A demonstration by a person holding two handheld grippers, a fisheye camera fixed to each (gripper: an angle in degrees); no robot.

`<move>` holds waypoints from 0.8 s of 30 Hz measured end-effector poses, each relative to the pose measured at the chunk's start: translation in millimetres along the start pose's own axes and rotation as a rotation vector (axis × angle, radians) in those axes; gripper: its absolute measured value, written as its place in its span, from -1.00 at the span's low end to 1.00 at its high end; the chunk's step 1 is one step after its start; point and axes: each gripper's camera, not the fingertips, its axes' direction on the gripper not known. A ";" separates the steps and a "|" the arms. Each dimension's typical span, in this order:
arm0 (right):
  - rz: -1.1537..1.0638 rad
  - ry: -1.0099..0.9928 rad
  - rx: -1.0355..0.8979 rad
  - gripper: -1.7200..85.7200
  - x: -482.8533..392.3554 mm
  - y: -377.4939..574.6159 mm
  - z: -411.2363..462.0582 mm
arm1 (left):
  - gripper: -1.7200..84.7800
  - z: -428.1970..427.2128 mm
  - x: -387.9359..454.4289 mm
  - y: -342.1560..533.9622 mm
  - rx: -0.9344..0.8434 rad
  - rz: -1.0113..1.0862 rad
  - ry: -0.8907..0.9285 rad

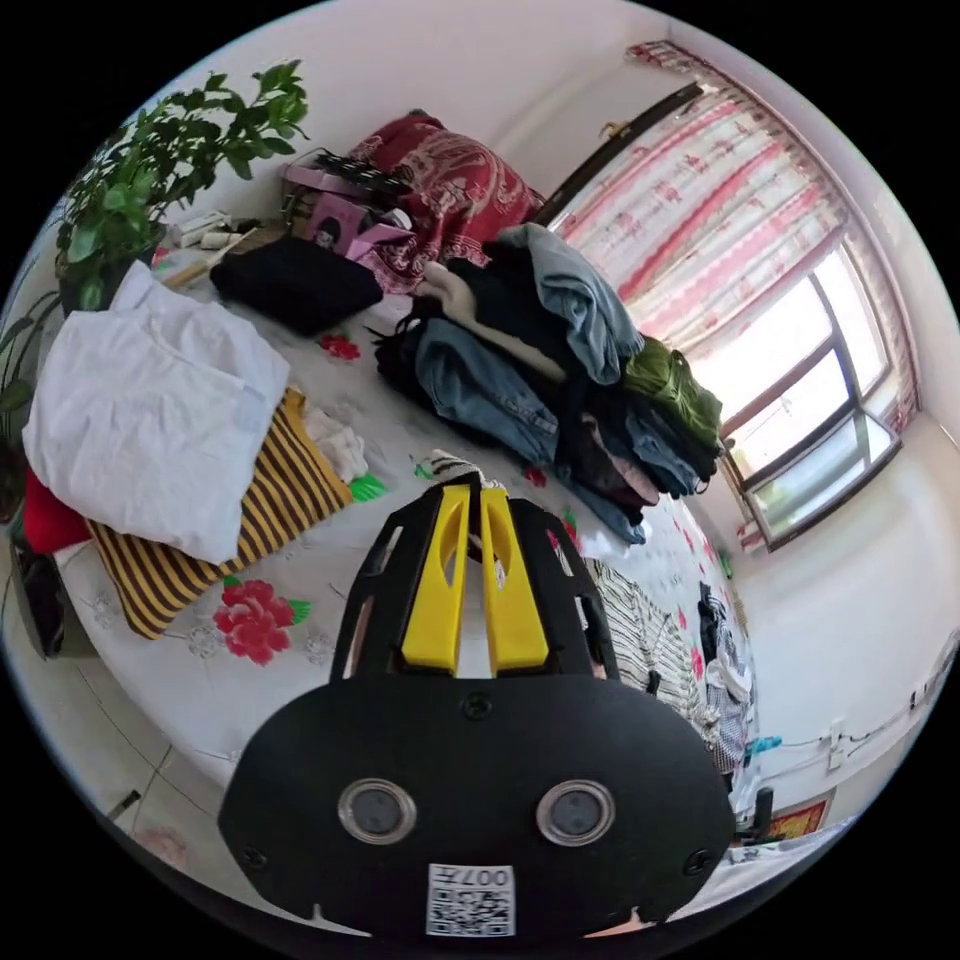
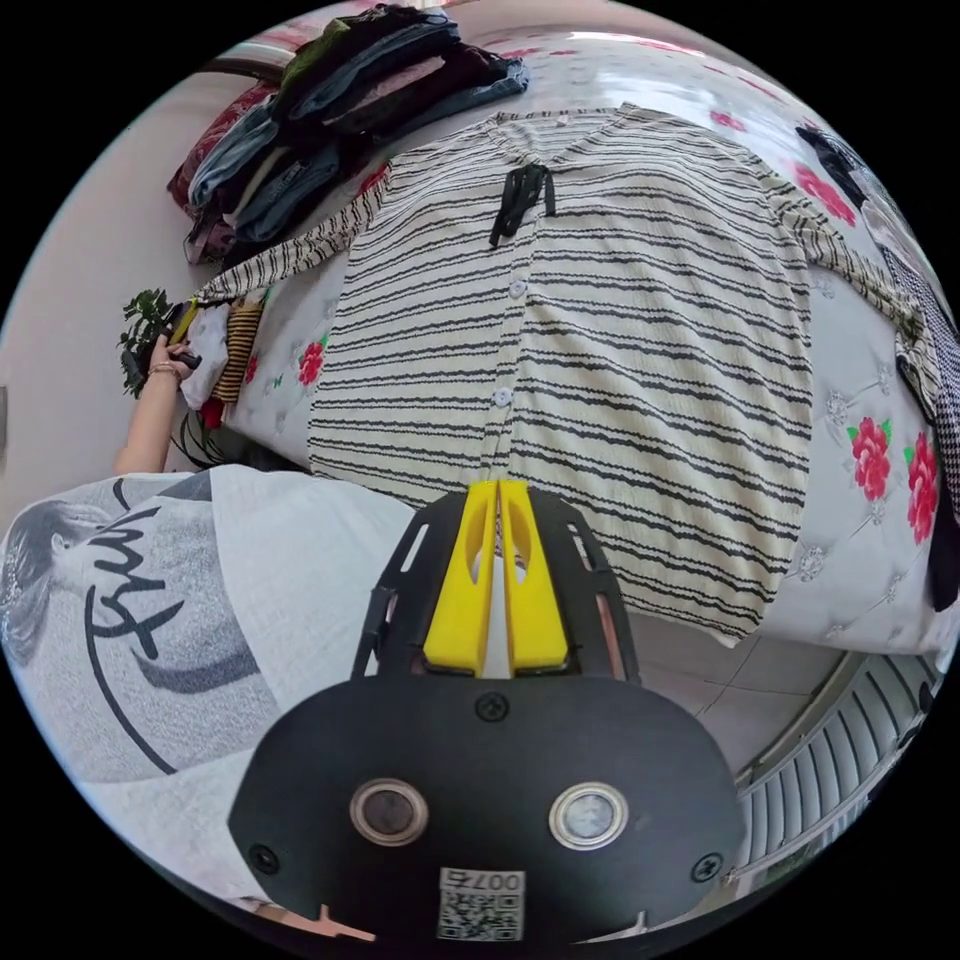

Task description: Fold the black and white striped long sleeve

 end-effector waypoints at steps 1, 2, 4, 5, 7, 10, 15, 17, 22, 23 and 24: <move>-0.004 -0.009 0.000 -0.97 2.8 -0.4 2.7 | -0.98 1.1 -10.5 -2.3 -0.020 -0.046 -0.021; -0.004 -0.023 -0.004 -0.97 5.7 -0.4 6.0 | -0.98 2.3 -14.0 -2.6 -0.031 -0.066 -0.023; -0.009 -0.047 -0.005 -0.97 8.3 1.4 8.9 | -0.98 2.6 -0.8 -4.7 -0.025 -0.051 0.047; -0.018 -0.053 0.002 -0.97 8.9 3.9 8.8 | -0.98 1.9 9.8 -6.3 -0.017 -0.024 0.062; -0.031 -0.043 0.015 -0.97 10.7 8.6 6.5 | -0.98 -1.1 75.4 -13.9 0.015 0.143 0.165; -0.021 -0.042 0.048 -0.97 22.0 18.0 0.0 | -0.97 -2.0 198.1 -11.5 0.000 0.415 0.393; 0.049 -0.072 0.137 -0.97 50.2 36.7 -8.3 | -0.76 16.0 398.5 84.5 -0.161 0.827 0.727; 0.096 -0.104 0.162 -0.96 65.5 46.0 -7.5 | -0.60 41.5 438.6 129.3 -0.277 0.908 0.733; 0.143 -0.132 0.211 -0.95 89.7 62.1 -7.1 | -0.57 110.5 421.7 201.9 -0.469 0.852 0.471; 0.154 -0.129 0.221 -0.94 96.2 63.7 -6.9 | -0.58 114.6 414.9 206.7 -0.481 0.847 0.426; 0.159 -0.128 0.227 -0.94 99.5 63.9 -6.8 | -0.58 123.9 401.1 214.8 -0.525 0.826 0.360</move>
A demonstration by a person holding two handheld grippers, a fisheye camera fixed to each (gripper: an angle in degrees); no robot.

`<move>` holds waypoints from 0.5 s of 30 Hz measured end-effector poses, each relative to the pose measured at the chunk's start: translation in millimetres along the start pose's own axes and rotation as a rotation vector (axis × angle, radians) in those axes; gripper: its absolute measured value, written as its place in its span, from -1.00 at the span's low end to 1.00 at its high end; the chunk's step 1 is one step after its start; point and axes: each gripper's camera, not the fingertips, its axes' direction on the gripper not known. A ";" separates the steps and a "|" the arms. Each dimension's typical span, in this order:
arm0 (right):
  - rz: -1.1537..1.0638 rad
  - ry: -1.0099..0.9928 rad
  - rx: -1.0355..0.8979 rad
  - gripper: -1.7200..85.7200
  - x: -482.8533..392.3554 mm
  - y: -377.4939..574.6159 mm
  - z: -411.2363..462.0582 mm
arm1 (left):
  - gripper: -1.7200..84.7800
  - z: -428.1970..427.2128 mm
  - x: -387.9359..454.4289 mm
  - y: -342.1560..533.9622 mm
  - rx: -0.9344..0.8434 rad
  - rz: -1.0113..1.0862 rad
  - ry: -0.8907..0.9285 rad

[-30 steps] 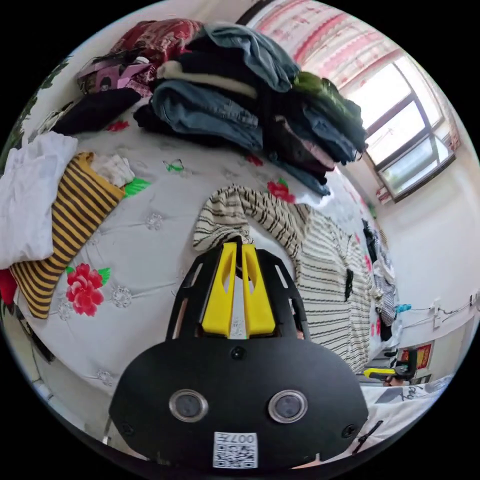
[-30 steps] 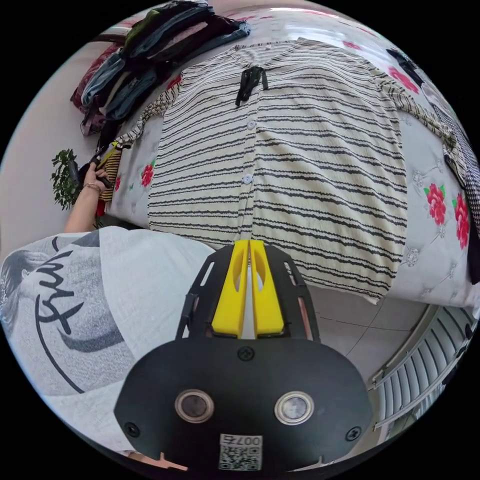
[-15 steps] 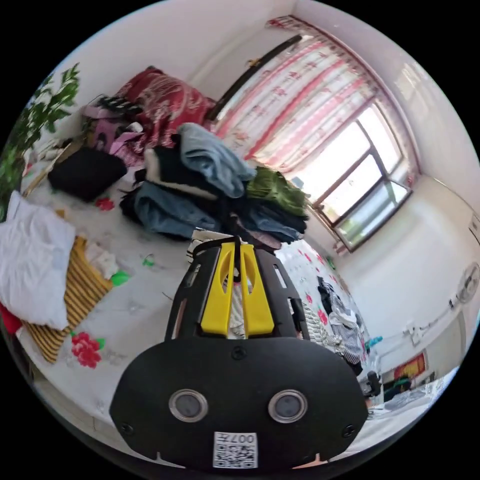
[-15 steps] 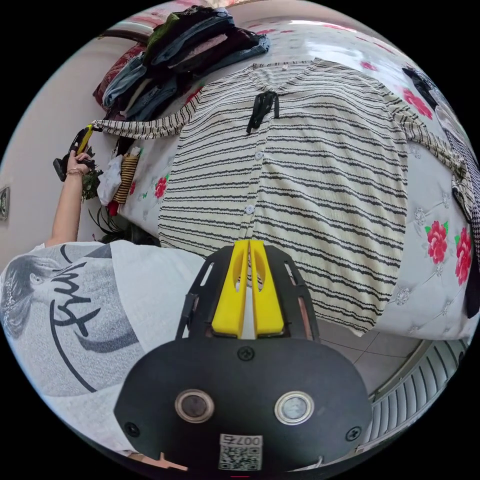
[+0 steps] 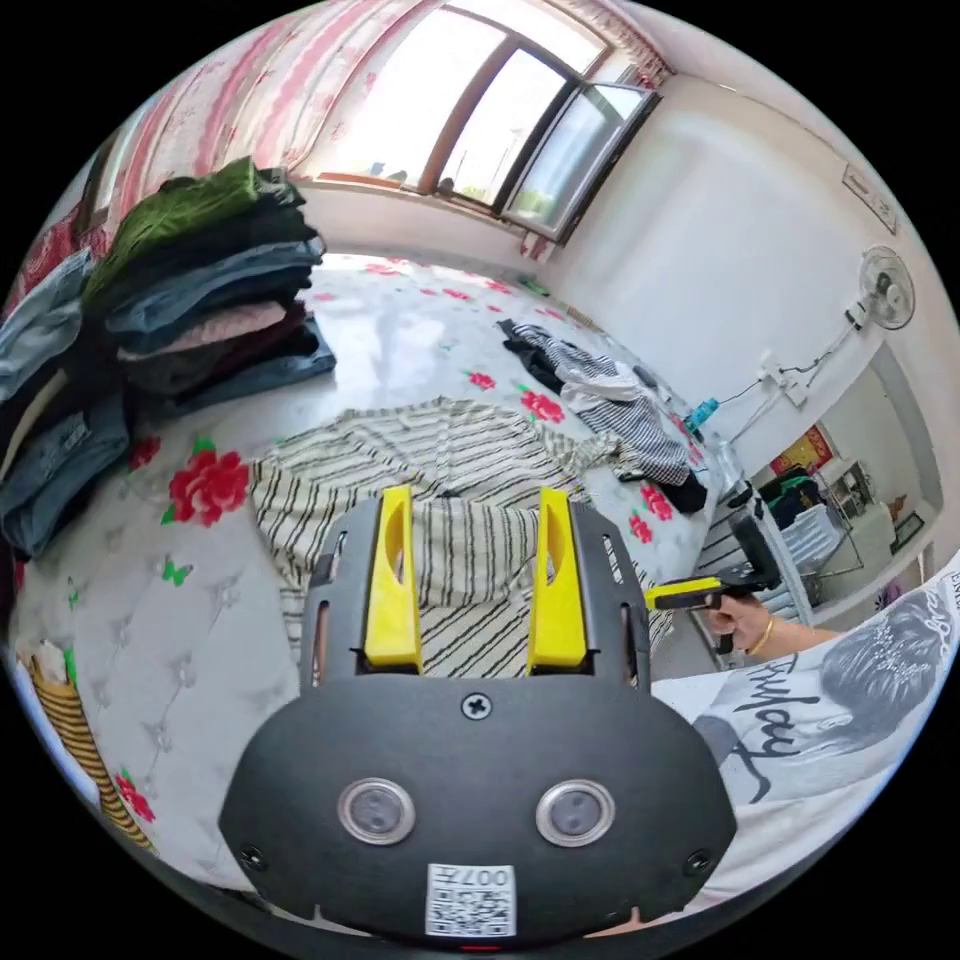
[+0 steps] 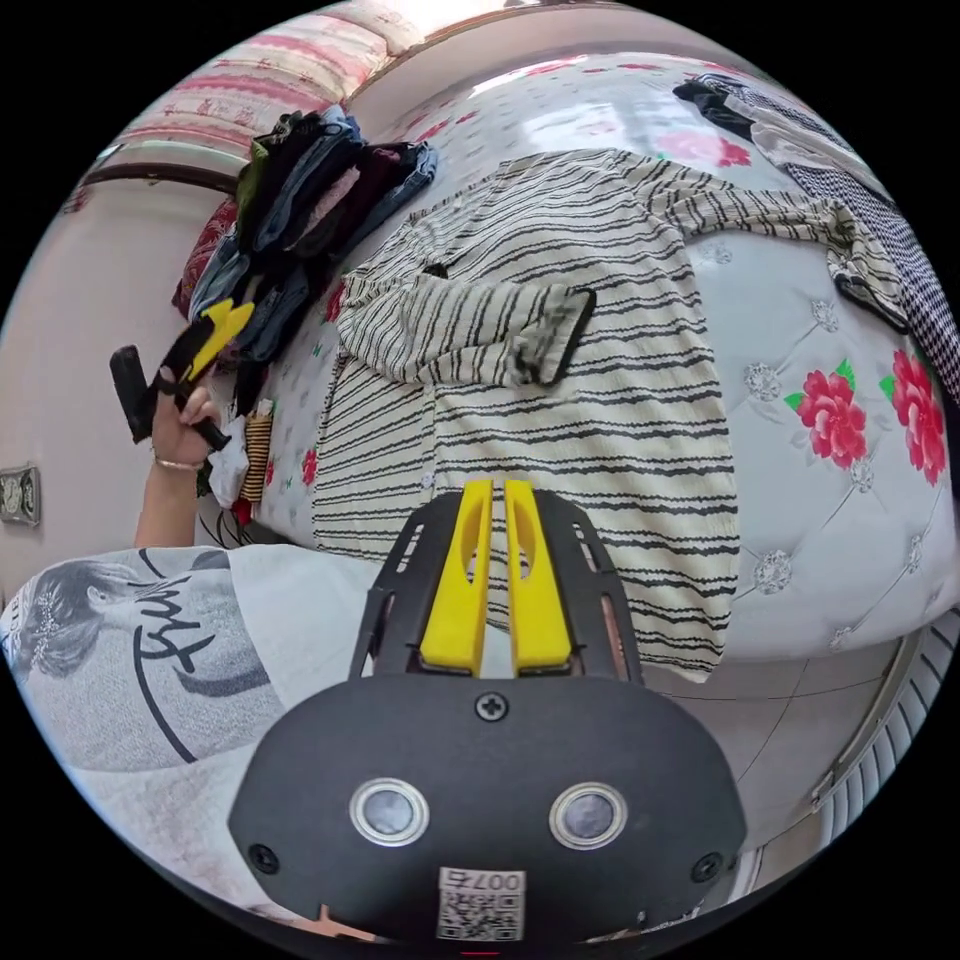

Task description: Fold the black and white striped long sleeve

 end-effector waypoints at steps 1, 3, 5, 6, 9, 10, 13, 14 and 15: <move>0.010 -0.001 0.014 -0.92 6.5 -2.4 -0.7 | -0.59 10.0 -8.8 10.8 -0.059 -0.040 -0.025; 0.017 -0.005 0.026 -0.90 14.2 -10.2 -0.6 | -0.60 20.8 -20.8 23.4 -0.126 -0.092 -0.073; 0.001 0.006 0.042 -0.87 18.1 -25.8 -0.1 | -0.60 30.2 -30.1 29.9 -0.177 -0.131 -0.126; -0.005 0.014 0.045 -0.87 18.3 -30.2 -0.1 | -0.61 36.2 -35.3 30.7 -0.203 -0.157 -0.145; -0.017 0.083 0.084 -0.85 24.4 -51.1 -10.2 | -0.62 51.2 -43.7 23.5 -0.240 -0.207 -0.169; -0.001 0.111 0.115 -0.84 33.1 -57.2 -19.0 | -0.62 56.9 -46.1 17.8 -0.245 -0.219 -0.176; 0.084 0.091 0.186 -0.82 69.0 -67.1 -45.2 | -0.64 80.0 -56.6 5.2 -0.309 -0.248 -0.233; 0.101 0.068 0.207 -0.82 80.5 -70.2 -53.1 | -0.64 85.8 -59.7 3.4 -0.331 -0.257 -0.239; 0.101 0.061 0.212 -0.82 83.8 -72.0 -55.3 | -0.64 95.9 -65.7 0.6 -0.367 -0.278 -0.256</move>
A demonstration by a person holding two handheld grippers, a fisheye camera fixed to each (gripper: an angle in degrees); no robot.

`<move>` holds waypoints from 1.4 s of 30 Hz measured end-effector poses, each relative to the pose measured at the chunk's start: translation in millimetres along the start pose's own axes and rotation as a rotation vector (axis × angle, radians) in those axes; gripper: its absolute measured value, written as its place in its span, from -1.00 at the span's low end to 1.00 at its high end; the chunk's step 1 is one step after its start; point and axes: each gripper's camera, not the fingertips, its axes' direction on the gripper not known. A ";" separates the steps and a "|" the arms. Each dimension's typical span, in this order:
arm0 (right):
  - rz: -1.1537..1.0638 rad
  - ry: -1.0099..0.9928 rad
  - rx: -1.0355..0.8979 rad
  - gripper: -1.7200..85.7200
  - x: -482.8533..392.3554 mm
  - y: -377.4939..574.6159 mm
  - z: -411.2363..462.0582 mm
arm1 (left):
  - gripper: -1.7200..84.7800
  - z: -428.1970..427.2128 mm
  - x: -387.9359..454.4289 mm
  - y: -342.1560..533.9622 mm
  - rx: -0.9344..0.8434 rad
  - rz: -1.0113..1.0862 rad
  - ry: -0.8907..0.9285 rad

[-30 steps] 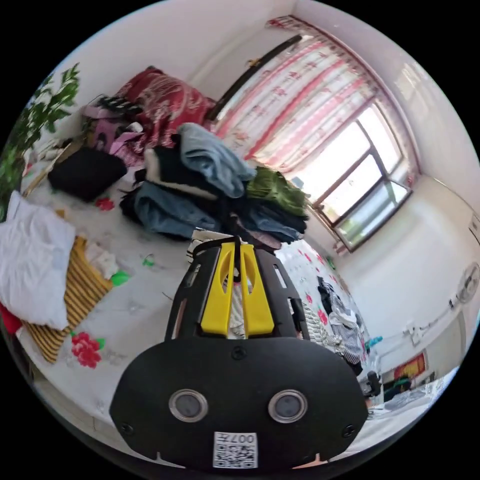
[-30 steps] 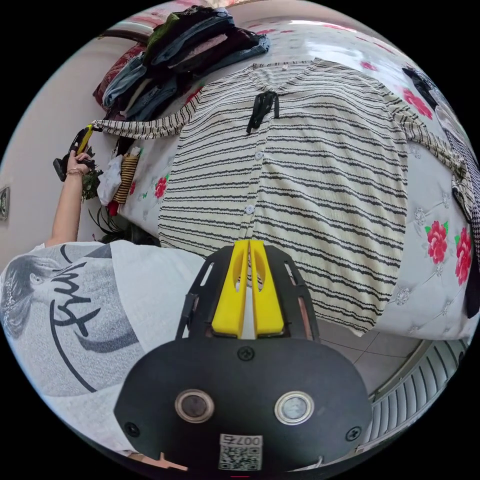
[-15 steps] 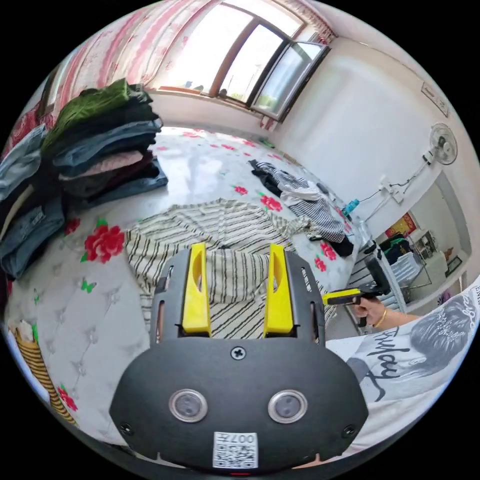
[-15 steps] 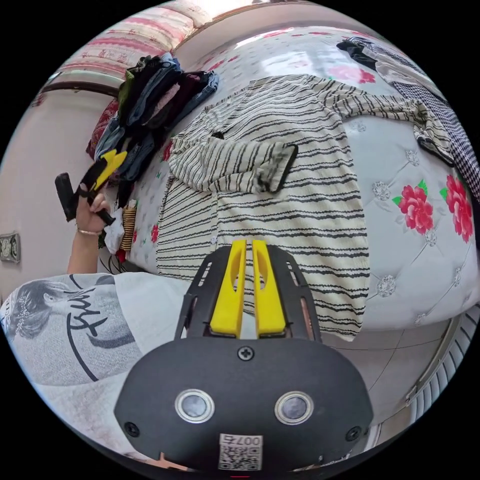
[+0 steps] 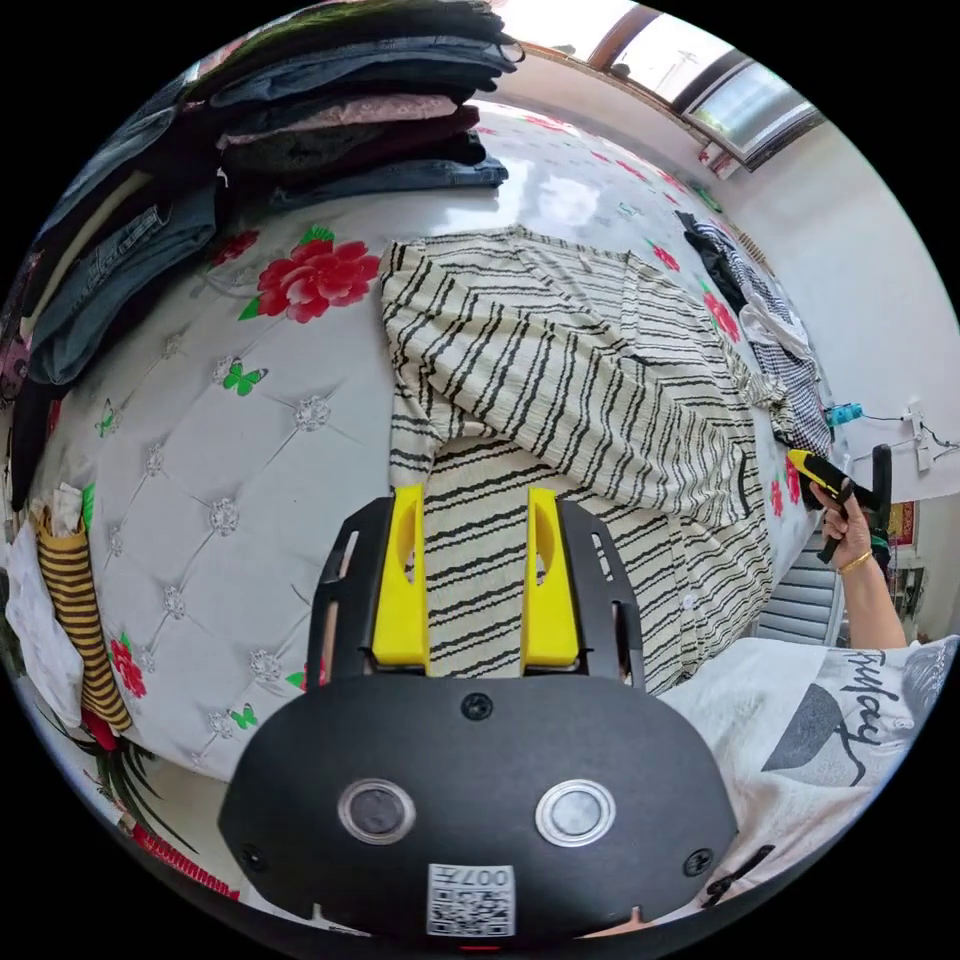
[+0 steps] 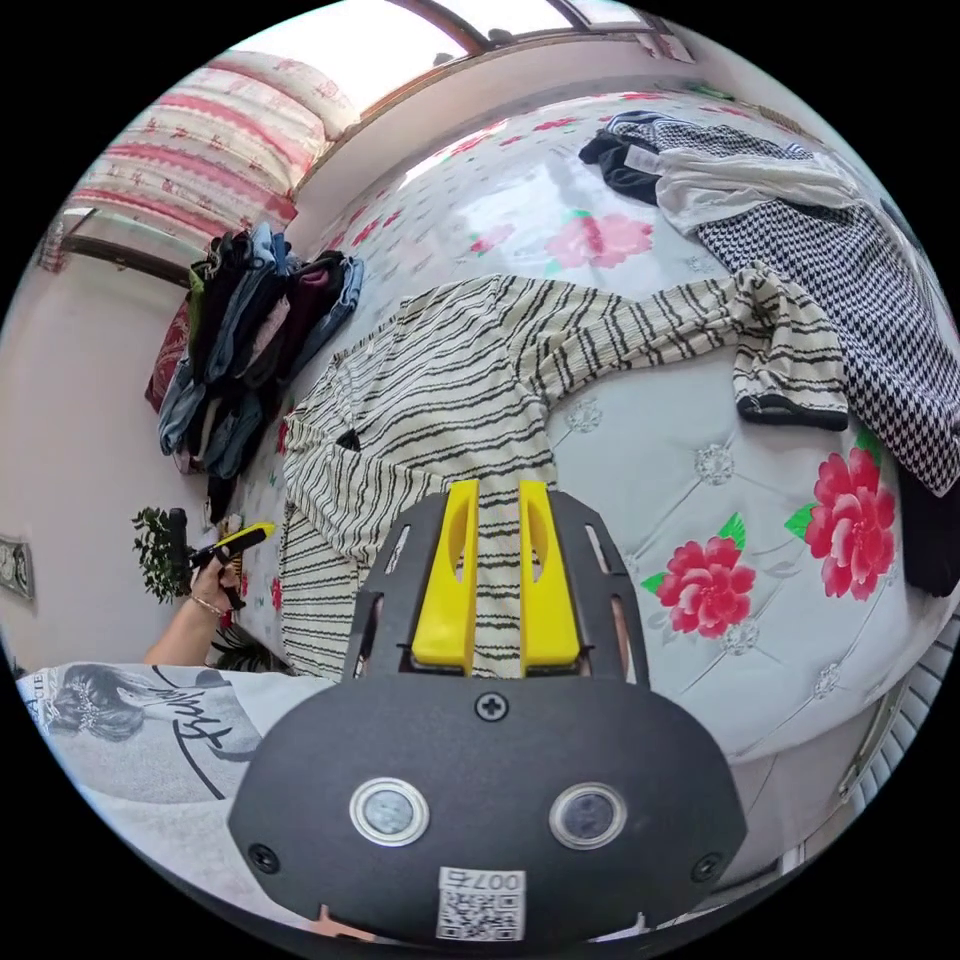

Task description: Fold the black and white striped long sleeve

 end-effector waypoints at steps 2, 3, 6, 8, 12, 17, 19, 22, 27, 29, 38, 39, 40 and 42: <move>-0.051 -0.015 -0.048 -0.81 -3.8 -8.6 9.1 | -0.64 8.7 -3.0 -8.2 -0.025 -0.032 -0.021; -0.069 -0.016 -0.071 -0.81 -7.6 -9.6 15.0 | -0.65 12.0 -5.0 -12.6 -0.031 -0.055 -0.021; -0.153 -0.009 -0.177 -0.81 -28.3 -7.6 55.0 | -0.66 18.5 -8.9 -21.5 -0.039 -0.110 -0.028; -0.190 0.001 -0.231 -0.84 -39.9 -5.4 85.9 | -0.69 24.4 -10.1 -26.1 -0.060 -0.130 -0.056; -0.236 0.085 -0.233 -0.92 -49.7 -2.8 104.4 | -0.77 21.5 -8.6 -28.5 -0.040 -0.124 -0.116; -0.267 0.130 -0.113 -0.93 -42.7 -3.8 63.2 | -0.76 16.4 -13.6 -25.9 -0.023 -0.165 -0.127; -0.232 0.086 -0.145 -0.91 -31.3 -5.3 64.1 | -0.75 15.0 -17.6 -23.8 -0.004 -0.183 -0.106; -0.129 0.105 -0.129 -0.87 -8.3 -5.4 55.4 | -0.75 12.7 -20.8 -24.6 -0.008 -0.191 -0.092; 0.184 0.270 0.184 -0.80 55.4 8.7 -16.7 | -0.76 -1.5 -24.5 -14.4 0.010 -0.234 -0.085; 0.272 0.361 0.265 -0.77 82.8 14.5 -37.7 | -0.77 -8.8 -25.5 -5.8 0.033 -0.249 -0.074; 0.248 0.534 0.010 -0.90 116.1 -16.6 12.0 | -0.80 -22.6 -41.4 35.5 0.065 -0.351 -0.008; 0.240 0.554 0.001 -0.91 114.8 -20.0 10.2 | -0.80 -25.3 -42.9 40.1 0.075 -0.352 -0.001; 0.216 0.606 0.047 -0.93 106.4 -25.7 -3.7 | -0.79 -27.7 -44.8 44.4 0.080 -0.354 0.004; 0.126 0.614 0.241 -0.95 74.2 -33.5 -48.4 | -0.79 -32.3 -47.1 50.9 0.093 -0.349 0.005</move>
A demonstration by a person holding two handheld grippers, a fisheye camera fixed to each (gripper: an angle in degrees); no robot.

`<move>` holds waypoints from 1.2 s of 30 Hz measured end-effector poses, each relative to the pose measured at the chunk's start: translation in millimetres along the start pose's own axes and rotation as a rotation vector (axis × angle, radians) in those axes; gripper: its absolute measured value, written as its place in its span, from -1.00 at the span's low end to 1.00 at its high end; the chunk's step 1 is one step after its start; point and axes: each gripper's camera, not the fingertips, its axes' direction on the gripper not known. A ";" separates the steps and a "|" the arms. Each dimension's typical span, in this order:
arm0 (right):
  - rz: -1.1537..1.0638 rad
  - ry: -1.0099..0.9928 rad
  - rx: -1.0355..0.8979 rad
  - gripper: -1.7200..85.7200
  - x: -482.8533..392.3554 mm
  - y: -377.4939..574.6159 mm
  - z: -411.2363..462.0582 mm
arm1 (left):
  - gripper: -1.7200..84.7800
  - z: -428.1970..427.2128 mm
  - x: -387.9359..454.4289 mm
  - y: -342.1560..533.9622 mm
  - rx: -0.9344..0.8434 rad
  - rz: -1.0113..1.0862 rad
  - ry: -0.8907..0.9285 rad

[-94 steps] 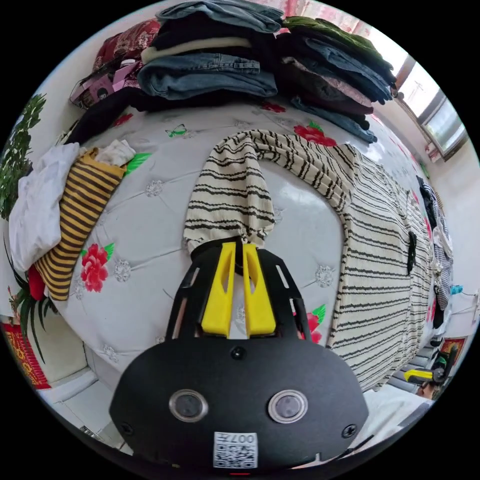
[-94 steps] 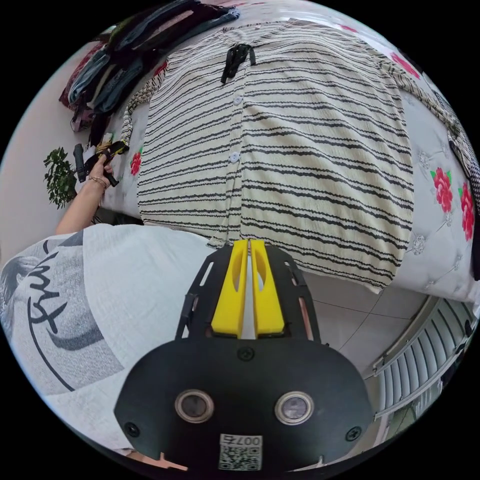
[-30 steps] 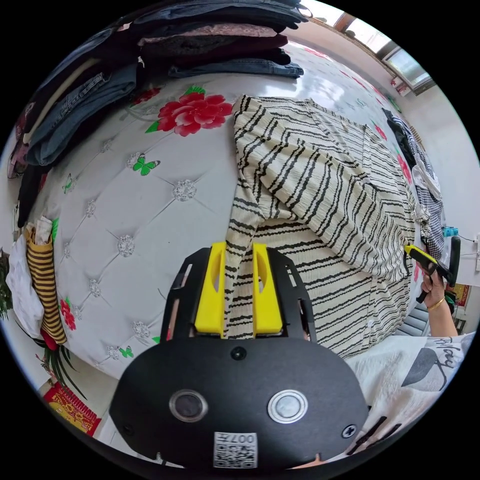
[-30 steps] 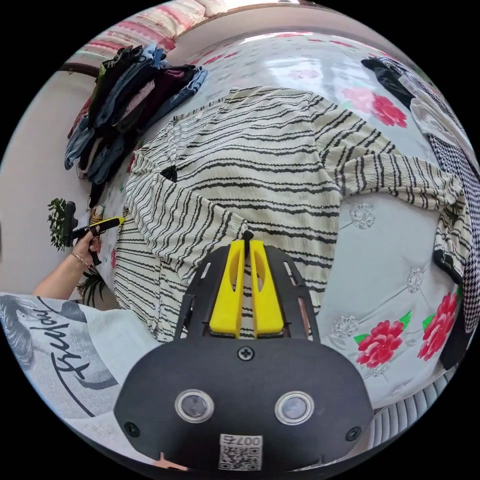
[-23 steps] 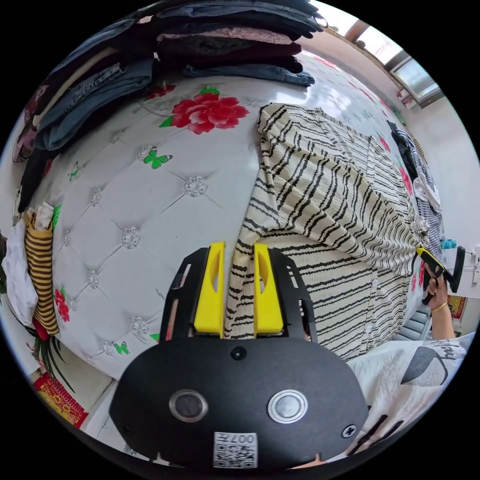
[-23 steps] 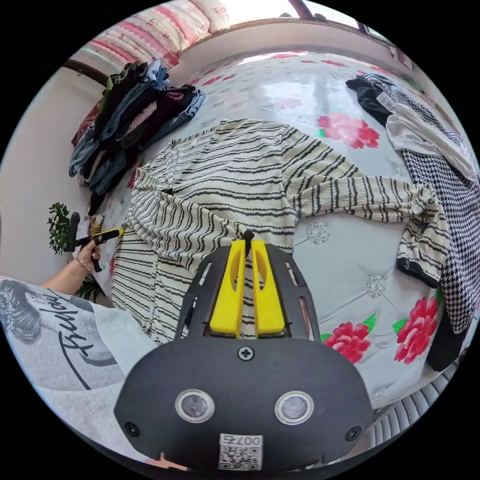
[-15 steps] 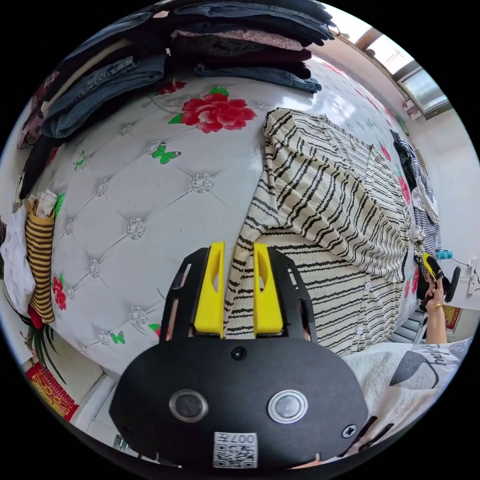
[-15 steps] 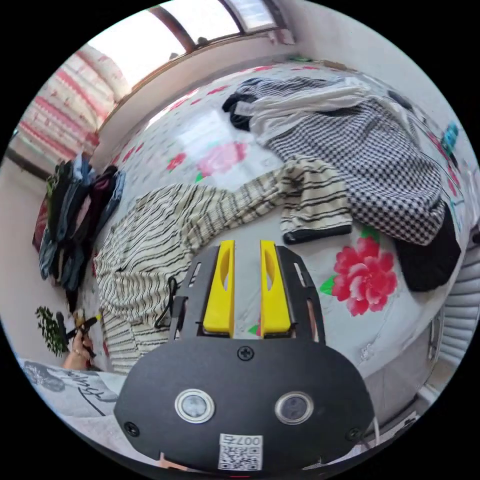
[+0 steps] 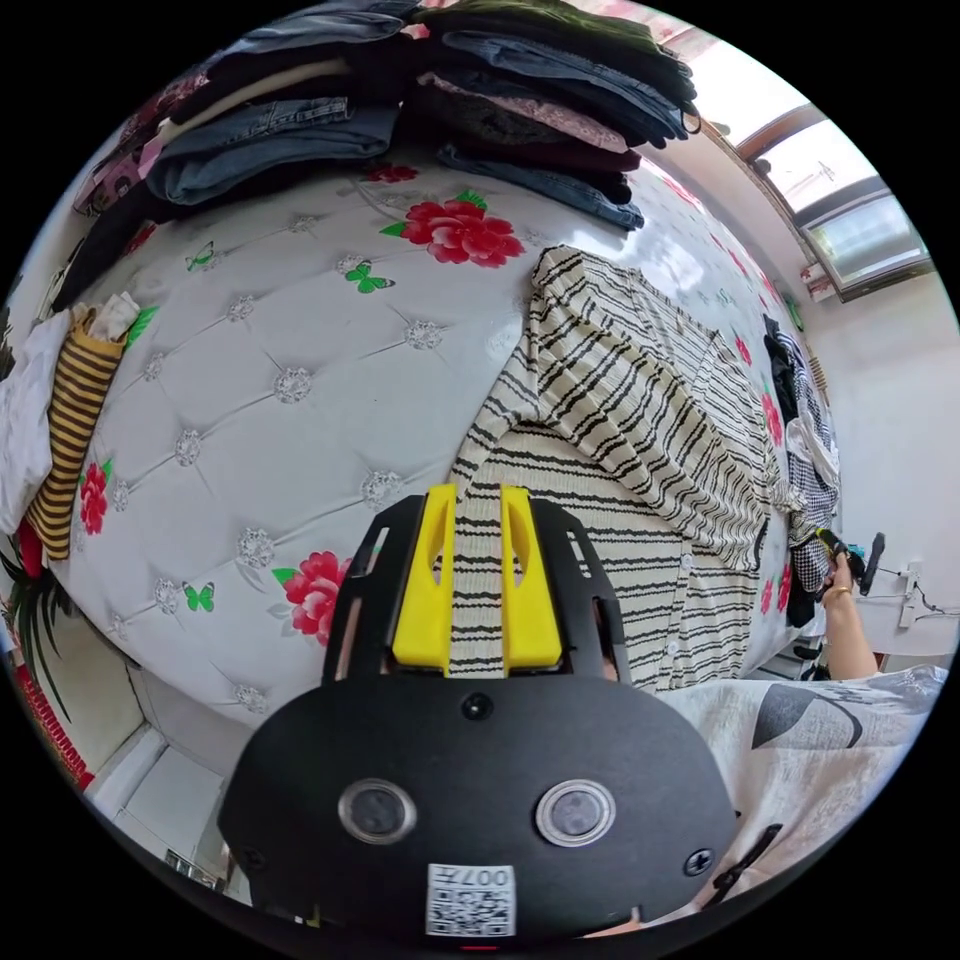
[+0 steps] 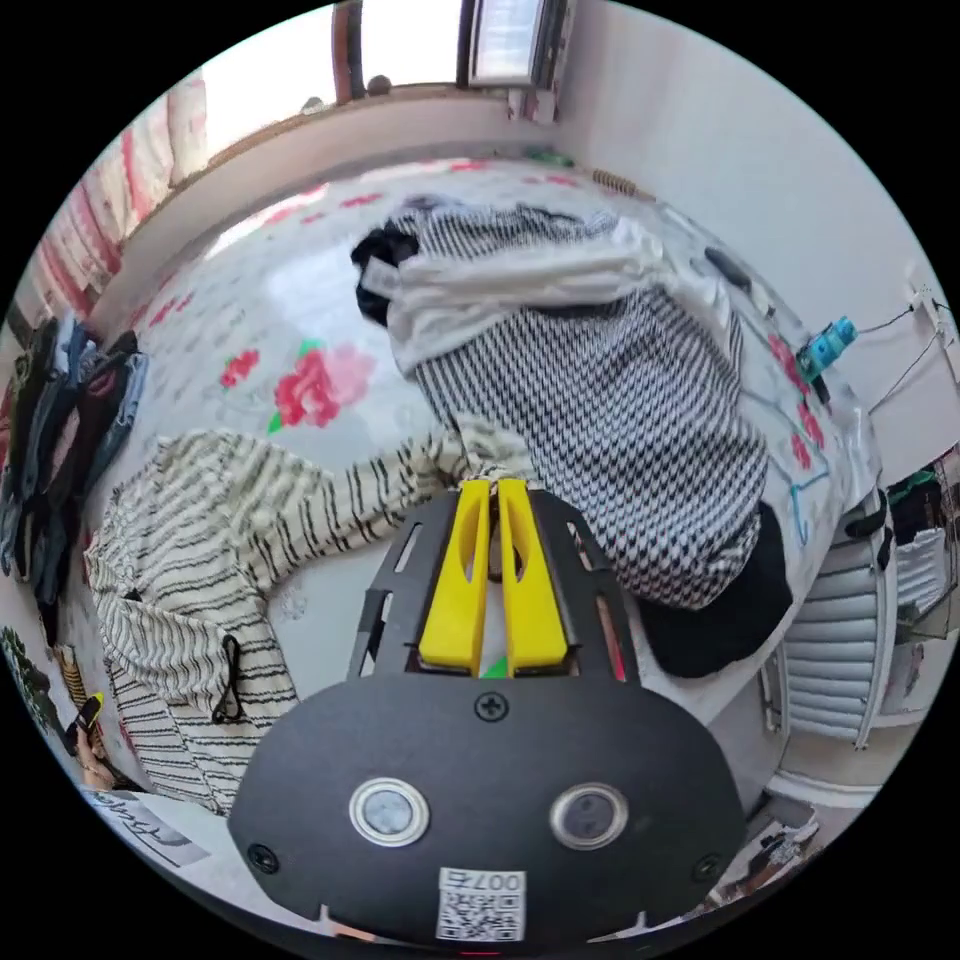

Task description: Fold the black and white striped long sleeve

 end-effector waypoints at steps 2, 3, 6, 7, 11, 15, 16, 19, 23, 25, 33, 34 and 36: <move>-0.082 -0.088 0.294 -0.96 -14.2 -20.7 -87.9 | -0.79 -5.6 -4.3 5.1 0.019 0.003 0.006; -0.111 -0.115 0.357 -0.96 -19.3 -24.5 -109.5 | -0.79 -8.3 -7.6 8.2 0.029 0.004 0.021; -0.300 -0.271 0.598 -0.96 -52.8 -31.3 -196.7 | -0.79 -12.6 -15.9 14.1 0.055 -0.002 0.065; -0.386 -0.363 0.642 -0.96 -68.6 -31.0 -221.2 | -0.79 -14.5 -19.4 16.0 0.070 -0.004 0.092; -0.736 -0.722 0.693 -0.96 -143.8 -11.0 -274.5 | -0.78 -24.5 -29.4 21.2 0.126 -0.003 0.176; -1.041 -0.970 0.589 -0.96 -237.0 22.2 -283.9 | -0.78 -35.6 -41.3 30.2 0.169 0.041 0.237; -1.134 -1.028 0.527 -0.95 -273.7 38.3 -277.1 | -0.79 -35.5 -45.4 33.5 0.169 0.051 0.239; -1.271 -1.103 0.266 -0.93 -363.4 86.8 -234.3 | -0.79 -27.4 -59.8 42.9 0.143 0.050 0.219; -1.334 -1.107 -0.170 -0.92 -434.3 157.0 -158.6 | -0.79 -18.0 -85.0 54.1 0.105 0.004 0.226; -1.299 -1.068 -0.249 -0.92 -437.3 171.2 -141.0 | -0.79 -14.4 -99.1 56.6 0.083 -0.005 0.217; -0.833 -0.592 -0.203 -0.92 -353.0 108.3 -88.1 | -0.76 -0.6 -86.8 14.5 0.054 0.121 0.226; -0.765 -0.528 -0.196 -0.92 -333.9 99.6 -81.4 | -0.76 2.4 -78.5 4.5 0.053 0.150 0.236; -0.716 -0.440 -0.194 -0.93 -316.1 95.3 -72.5 | -0.74 9.6 -65.7 -9.7 0.041 0.196 0.232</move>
